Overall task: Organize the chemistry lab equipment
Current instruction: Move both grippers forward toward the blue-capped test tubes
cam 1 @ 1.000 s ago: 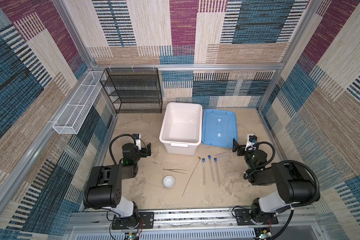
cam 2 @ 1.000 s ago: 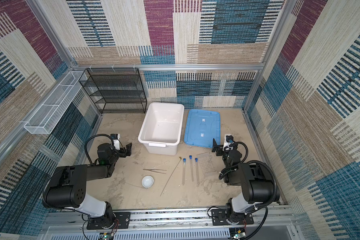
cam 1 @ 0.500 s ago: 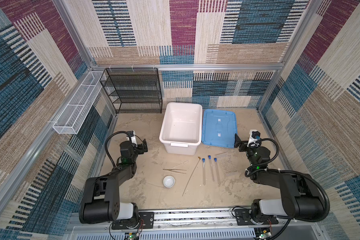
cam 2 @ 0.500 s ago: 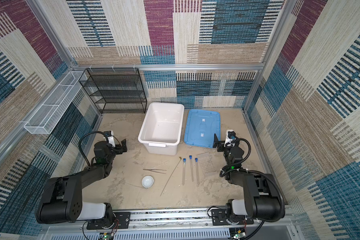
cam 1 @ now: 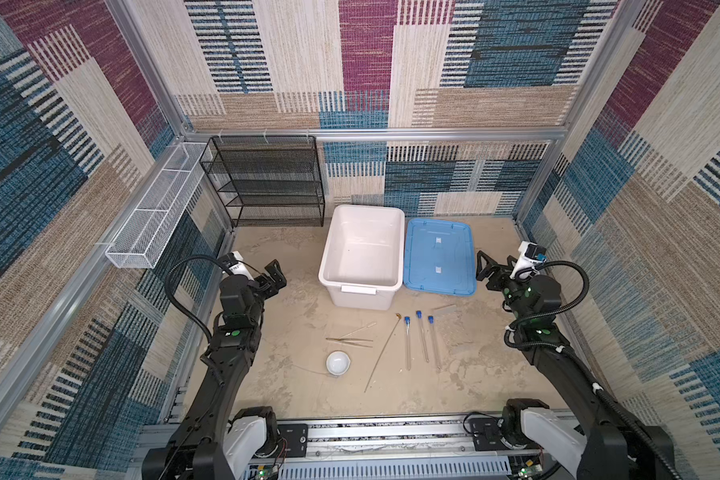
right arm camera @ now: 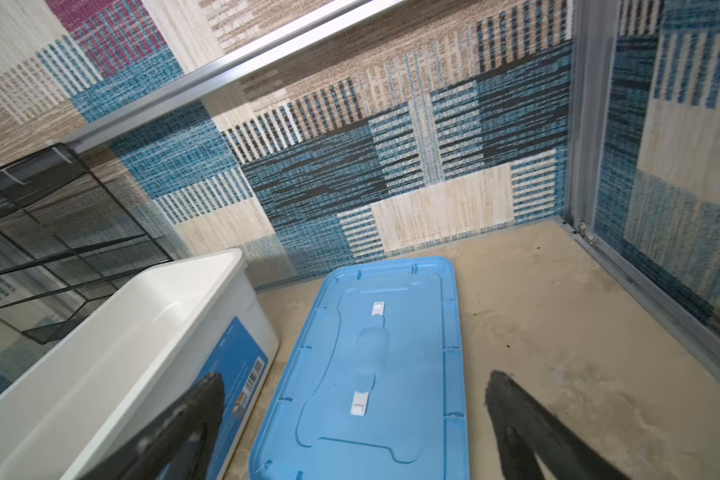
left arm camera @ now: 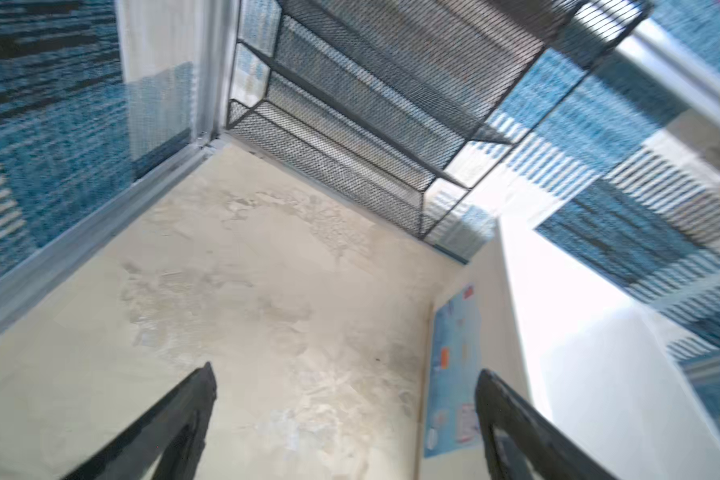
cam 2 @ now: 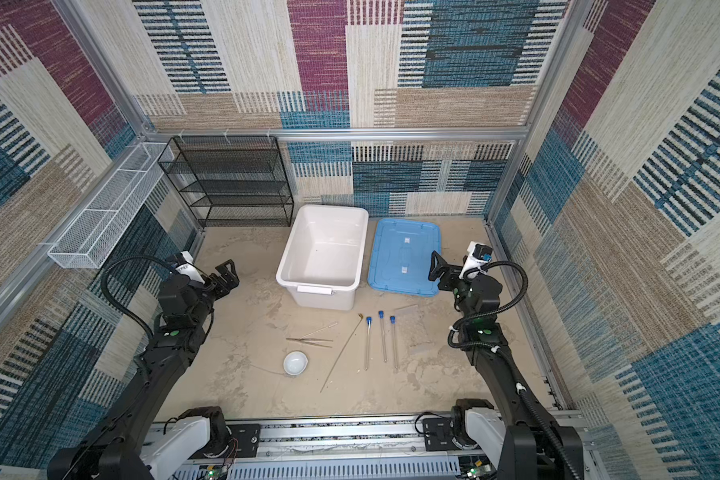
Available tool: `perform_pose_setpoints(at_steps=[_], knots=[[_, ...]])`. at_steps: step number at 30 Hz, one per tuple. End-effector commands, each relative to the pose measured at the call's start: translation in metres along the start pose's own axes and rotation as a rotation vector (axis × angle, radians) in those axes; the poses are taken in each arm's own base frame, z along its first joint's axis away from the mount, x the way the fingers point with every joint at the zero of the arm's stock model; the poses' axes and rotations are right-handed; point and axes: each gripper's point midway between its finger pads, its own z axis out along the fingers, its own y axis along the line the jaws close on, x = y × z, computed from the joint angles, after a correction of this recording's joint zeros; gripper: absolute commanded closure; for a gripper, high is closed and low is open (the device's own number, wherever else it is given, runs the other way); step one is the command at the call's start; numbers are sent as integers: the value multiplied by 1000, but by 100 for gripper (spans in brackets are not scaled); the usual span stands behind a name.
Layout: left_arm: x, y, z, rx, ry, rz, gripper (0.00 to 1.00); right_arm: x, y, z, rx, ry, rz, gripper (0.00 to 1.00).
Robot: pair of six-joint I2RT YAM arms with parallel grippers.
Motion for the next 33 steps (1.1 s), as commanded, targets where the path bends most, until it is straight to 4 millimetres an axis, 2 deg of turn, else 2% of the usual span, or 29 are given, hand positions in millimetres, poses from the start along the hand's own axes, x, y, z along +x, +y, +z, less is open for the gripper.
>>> perform_pose_setpoints(at_steps=[1,3,6,12,20,24,28,33], knots=[[20,-27,-16,88,144,-89,1,28,15,-6,-80,165,44,1],[27,-29,-28,19,214,-57,2,34,19,-9,-95,219,64,1],[38,-46,-38,40,288,-19,1,46,24,-9,-114,313,98,1],[62,-100,-48,164,377,57,2,61,39,-12,-192,453,107,1],[111,-175,-68,309,501,217,5,85,57,-14,-235,588,142,0],[148,-212,-83,381,579,298,8,93,67,-22,-265,605,141,1],[184,-232,-93,411,638,349,16,101,72,-29,-278,620,139,2],[237,-253,-104,418,719,432,20,110,69,-36,-270,638,140,2]])
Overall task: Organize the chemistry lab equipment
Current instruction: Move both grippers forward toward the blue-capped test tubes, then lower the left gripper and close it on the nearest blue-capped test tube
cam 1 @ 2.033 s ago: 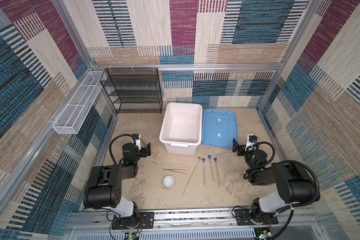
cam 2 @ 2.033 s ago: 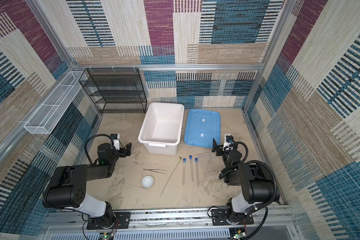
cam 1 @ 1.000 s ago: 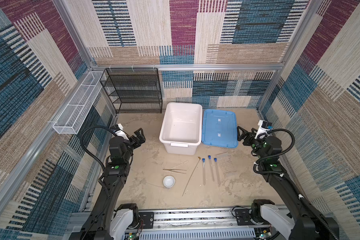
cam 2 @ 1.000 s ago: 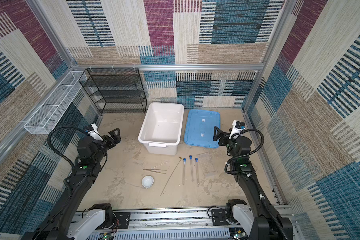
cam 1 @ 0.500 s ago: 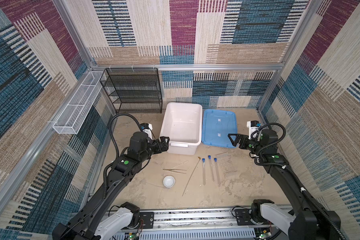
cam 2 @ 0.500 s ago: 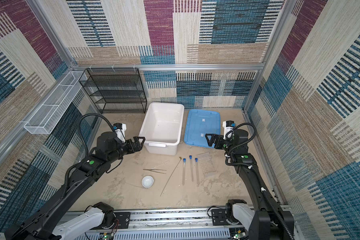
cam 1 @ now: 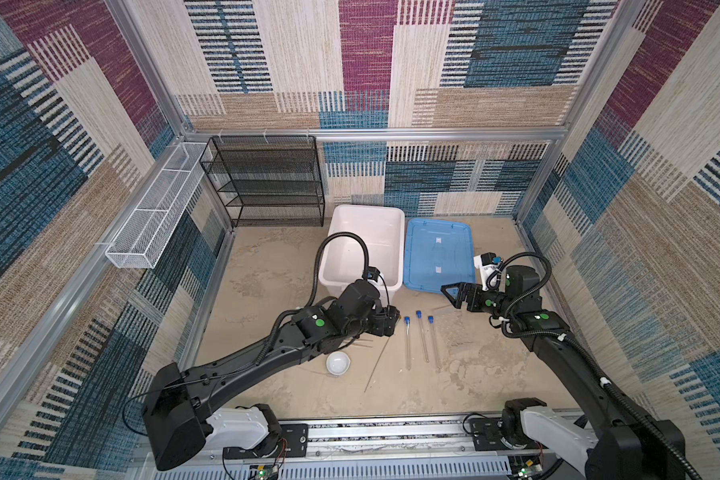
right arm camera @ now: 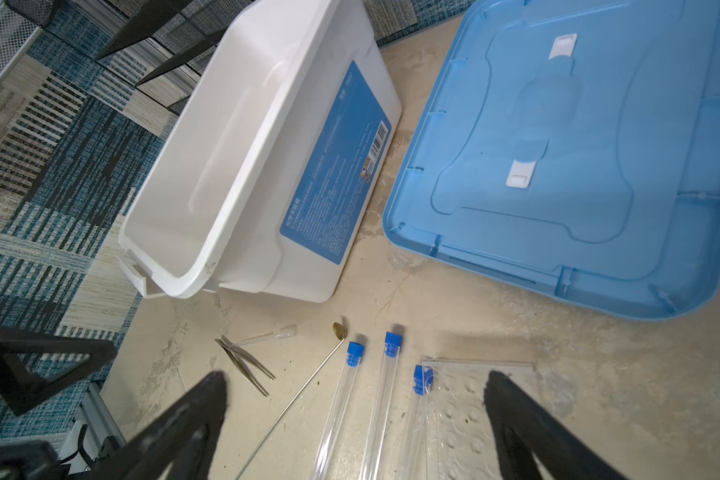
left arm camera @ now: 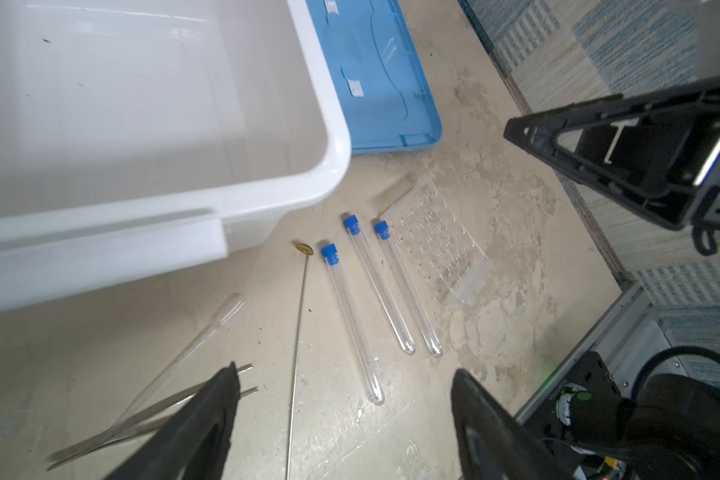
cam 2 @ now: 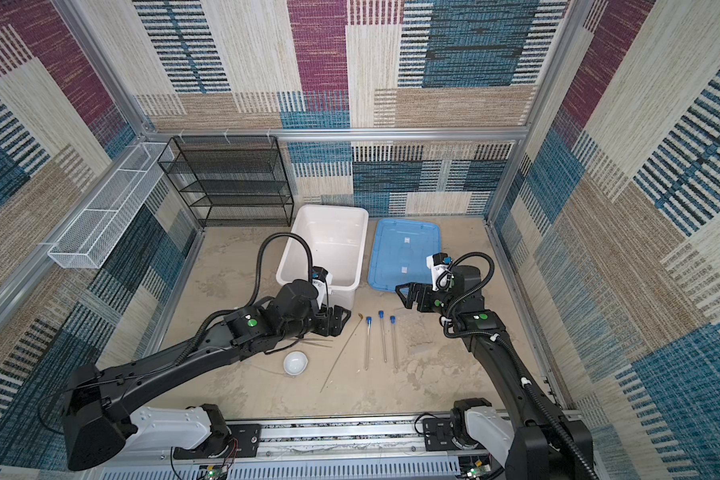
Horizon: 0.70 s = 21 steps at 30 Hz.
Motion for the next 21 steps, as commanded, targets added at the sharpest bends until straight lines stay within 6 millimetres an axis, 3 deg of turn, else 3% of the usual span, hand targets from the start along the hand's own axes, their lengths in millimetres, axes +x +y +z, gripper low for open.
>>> perform_pose_setpoints(at_steps=[1,4,8,16,21], knots=[[9,-13,17,-23,18,11,20,5,-1,0,5,10,9,2],[25,-23,38,-38,74,58,27,8,-1,-1,-1,10,11,2],[45,-35,63,-42,148,115,27,11,-1,-2,-3,6,18,2],[82,-29,98,-90,296,127,47,19,0,-6,-10,13,39,1],[92,-28,110,-96,333,122,49,20,0,-7,-7,9,38,1]])
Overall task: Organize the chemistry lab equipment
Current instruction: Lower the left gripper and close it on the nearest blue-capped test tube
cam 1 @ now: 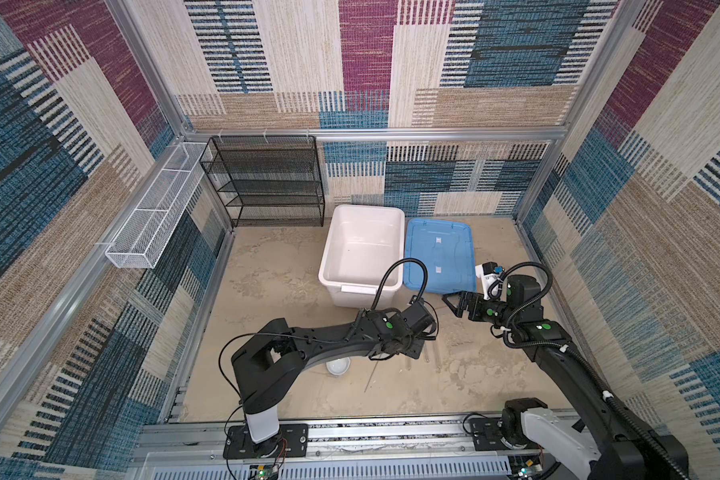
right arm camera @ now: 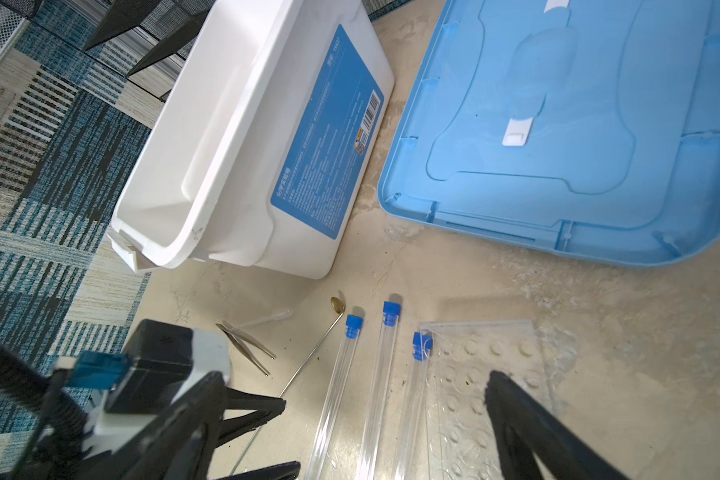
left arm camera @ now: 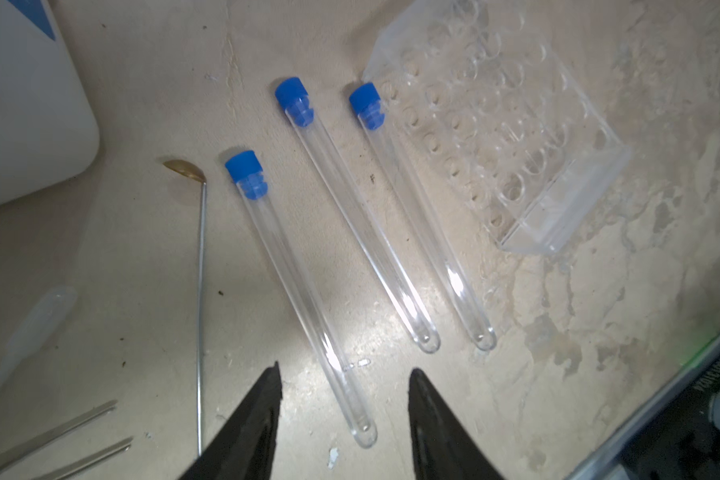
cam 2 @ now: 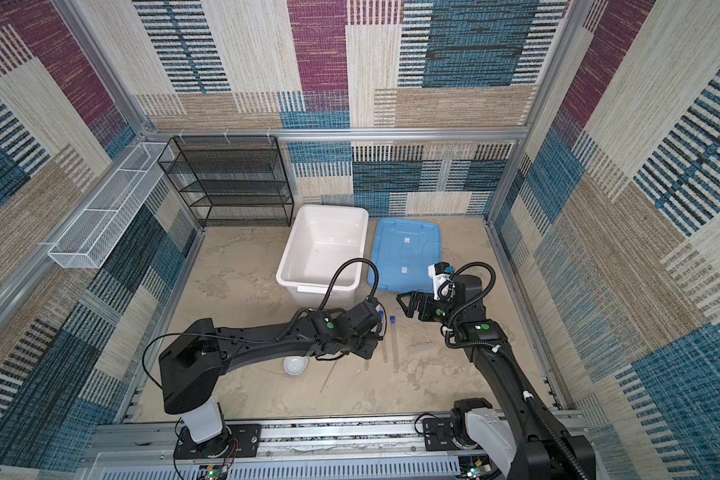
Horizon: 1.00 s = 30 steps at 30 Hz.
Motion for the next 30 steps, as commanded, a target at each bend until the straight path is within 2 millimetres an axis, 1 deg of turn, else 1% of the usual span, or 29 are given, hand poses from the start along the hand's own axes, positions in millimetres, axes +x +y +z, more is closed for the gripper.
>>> perform_pose_setpoints(at_steps=[1,2,4,5,14,16,19,23,26,30], knots=[[4,-3,7,7,34,-7,50,-2,2,-1,-9,-7,0,1],[7,-3,12,1,56,-6,52,-1,2,-1,-9,-3,1,1],[9,-3,16,-19,88,-5,54,0,1,0,-8,2,-1,1],[9,-3,17,-25,95,-5,56,0,1,0,-8,4,1,1],[21,10,32,-85,179,-42,57,6,-3,1,6,17,7,1],[23,11,36,-80,198,-50,61,6,-2,1,5,16,5,1],[25,9,40,-77,220,-45,61,6,-4,1,14,17,4,1],[29,11,42,-88,237,-52,61,7,-8,3,30,22,5,1],[31,11,43,-93,249,-53,67,8,-8,5,26,35,7,1],[34,10,47,-98,280,-44,70,6,-8,2,32,27,3,1]])
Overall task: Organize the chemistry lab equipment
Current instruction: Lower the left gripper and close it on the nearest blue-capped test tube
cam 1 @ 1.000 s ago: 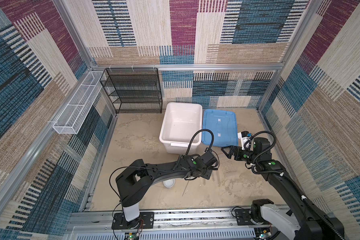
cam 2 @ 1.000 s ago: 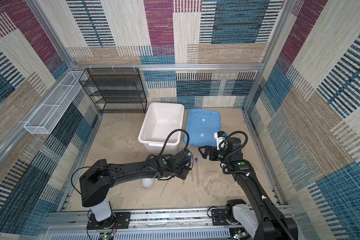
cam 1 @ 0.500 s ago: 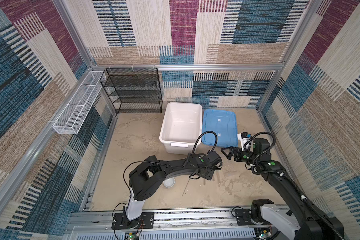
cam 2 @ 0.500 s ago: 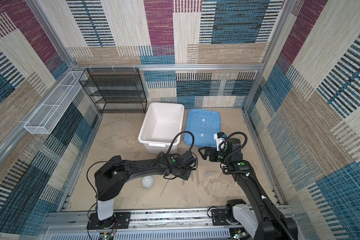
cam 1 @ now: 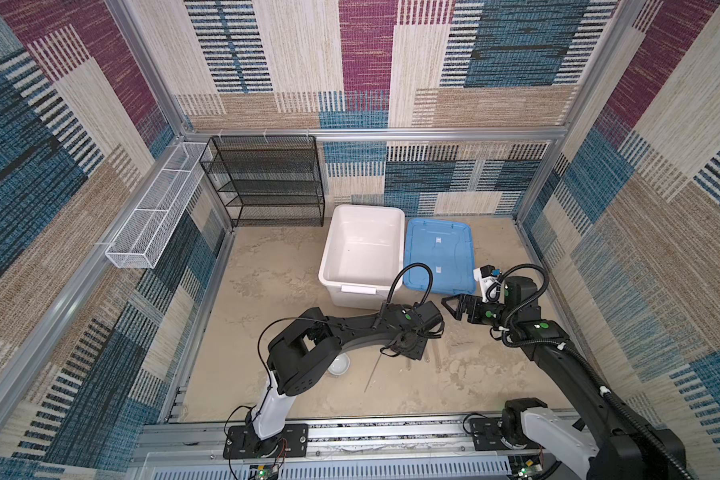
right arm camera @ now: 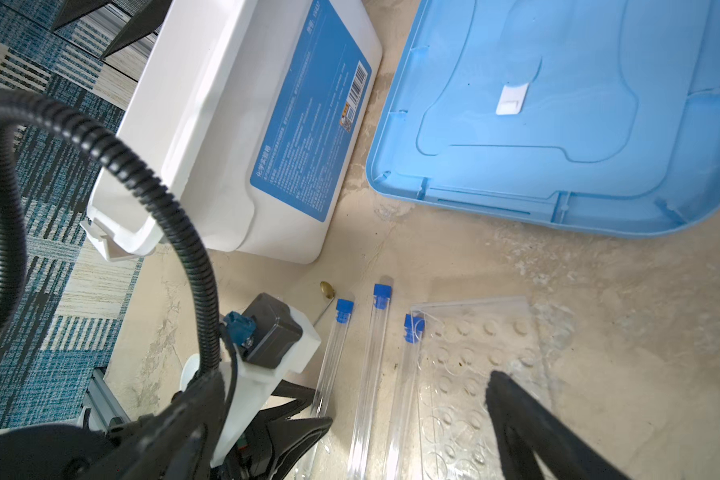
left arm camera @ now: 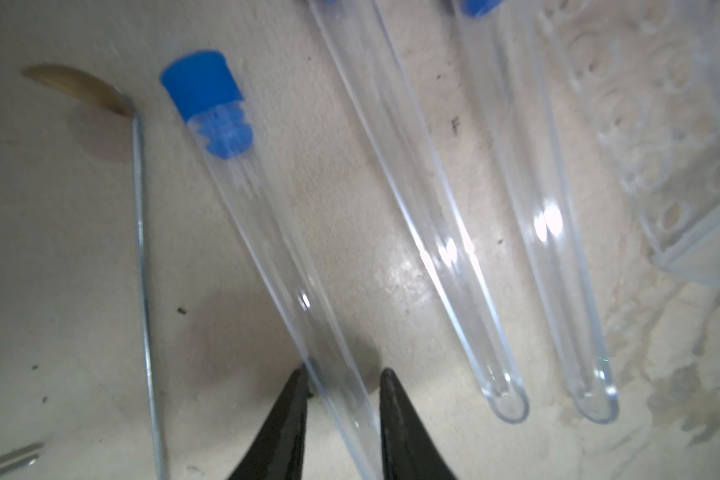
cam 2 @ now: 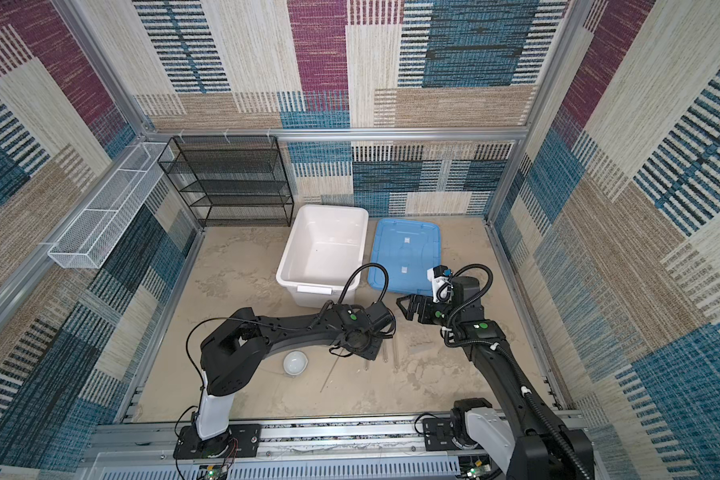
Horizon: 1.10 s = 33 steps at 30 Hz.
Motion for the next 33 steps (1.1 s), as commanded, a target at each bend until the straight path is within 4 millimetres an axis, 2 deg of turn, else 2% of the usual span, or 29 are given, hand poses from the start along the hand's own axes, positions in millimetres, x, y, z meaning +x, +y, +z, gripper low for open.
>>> perform_pose_setpoints(at_steps=[1,11,15,21,24,33], knots=[[9,0,5,-9,49,-3,70,-5,0,-3,14,-20,-17,1],[10,0,11,-24,76,-1,73,-7,2,-7,17,-32,-17,1],[10,0,12,-26,78,0,79,-6,2,-7,18,-31,-16,1],[11,2,14,-19,92,-10,79,-8,5,-9,11,-33,-17,1],[9,4,14,-19,88,-20,83,-8,5,-10,13,-34,-16,1],[6,-1,7,24,55,-11,83,-8,8,-8,-9,-23,-8,1]])
